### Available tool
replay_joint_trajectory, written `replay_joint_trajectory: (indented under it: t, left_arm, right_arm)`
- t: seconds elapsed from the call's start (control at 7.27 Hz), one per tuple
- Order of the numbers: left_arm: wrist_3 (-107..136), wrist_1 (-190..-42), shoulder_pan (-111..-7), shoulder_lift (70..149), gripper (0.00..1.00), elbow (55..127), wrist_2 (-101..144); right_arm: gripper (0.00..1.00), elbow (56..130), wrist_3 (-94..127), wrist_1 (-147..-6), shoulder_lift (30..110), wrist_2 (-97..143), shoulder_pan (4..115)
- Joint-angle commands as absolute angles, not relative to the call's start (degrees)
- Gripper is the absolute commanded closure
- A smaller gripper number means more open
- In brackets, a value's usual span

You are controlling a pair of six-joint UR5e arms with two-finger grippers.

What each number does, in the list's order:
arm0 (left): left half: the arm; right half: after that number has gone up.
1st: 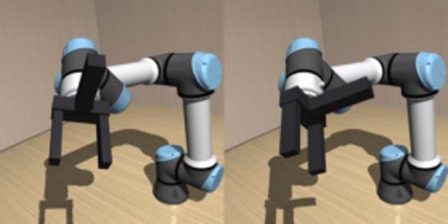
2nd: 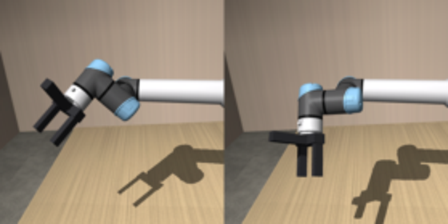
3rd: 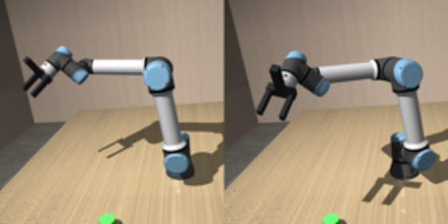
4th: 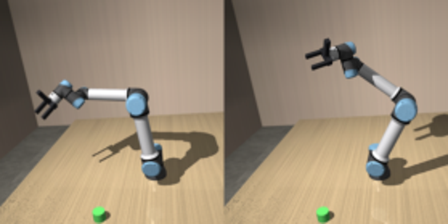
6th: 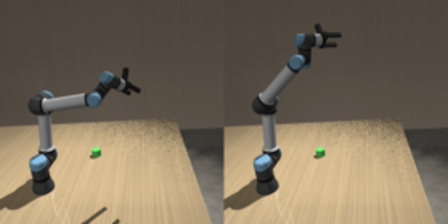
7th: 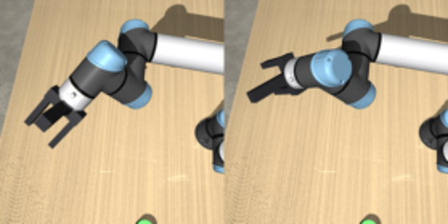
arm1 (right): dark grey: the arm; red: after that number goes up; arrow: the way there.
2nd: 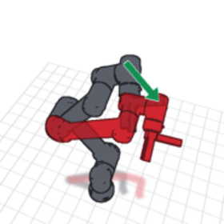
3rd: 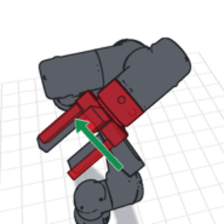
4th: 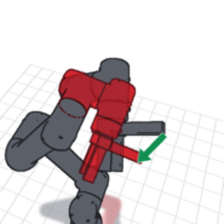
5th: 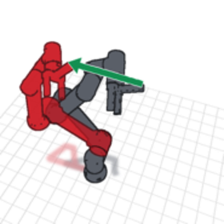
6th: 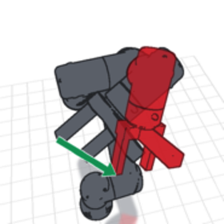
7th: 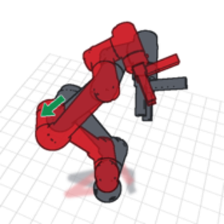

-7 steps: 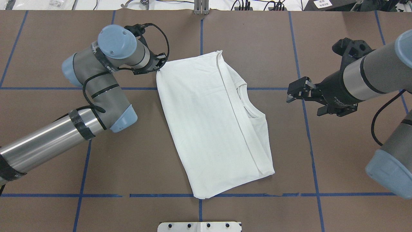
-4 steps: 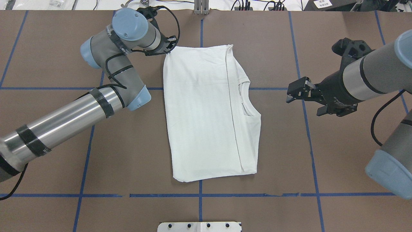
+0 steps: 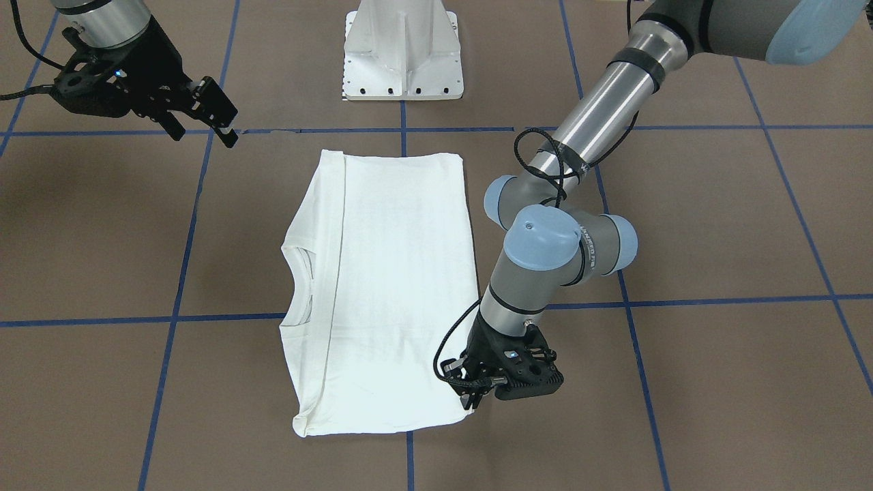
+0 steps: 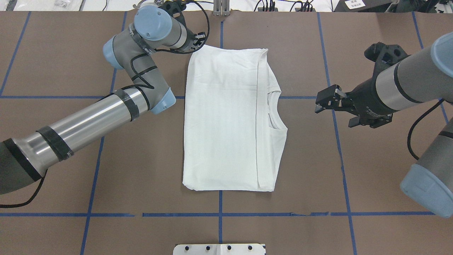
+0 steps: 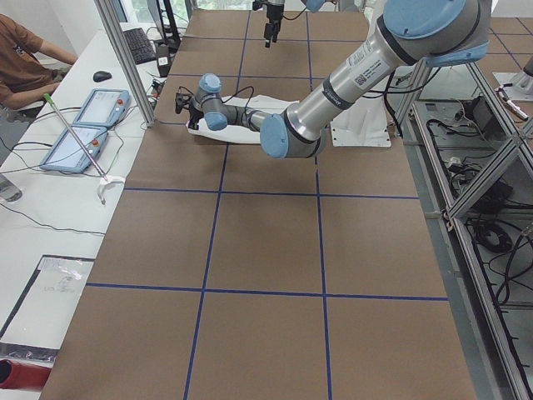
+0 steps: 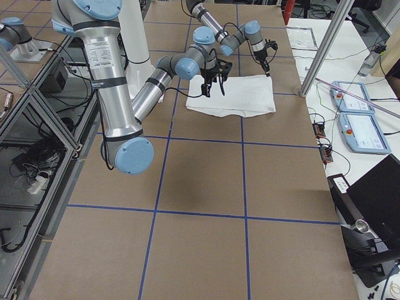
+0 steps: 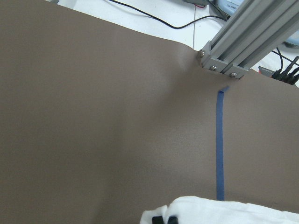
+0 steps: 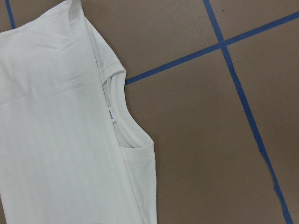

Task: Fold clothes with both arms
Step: 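Release the shirt with the left gripper while the right gripper moves to the collar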

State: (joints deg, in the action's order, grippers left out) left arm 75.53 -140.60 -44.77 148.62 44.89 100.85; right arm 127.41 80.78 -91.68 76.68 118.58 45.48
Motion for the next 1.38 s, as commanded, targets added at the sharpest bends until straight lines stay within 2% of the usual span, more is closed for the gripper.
replay_joint_trajectory:
  t: [0.0,0.41,0.69,1.1,1.24]
  left_arm:
    - [71.91,-140.80,-45.35,148.62,0.00,44.65,100.81]
    - [62.96,-140.01,-49.64,147.75,0.00,45.44,107.63]
    - [59.96,-138.27,-50.88,141.71,0.00,53.56,112.30]
    - [58.27,-136.67,-51.85,136.24,0.00,60.81,116.28]
    - [58.27,-136.76,-52.20,135.01,0.00,63.69,116.45]
  right_arm:
    - [0.00,125.61,80.68,-91.93,76.12,117.34,45.00]
    - [0.00,118.50,77.89,-95.94,68.41,113.32,44.05]
    - [0.00,111.84,71.48,-103.07,61.03,108.22,41.85]
    - [0.00,92.26,68.83,-100.57,48.28,103.72,41.48]
    - [0.00,84.98,68.73,-92.54,46.95,102.84,41.66]
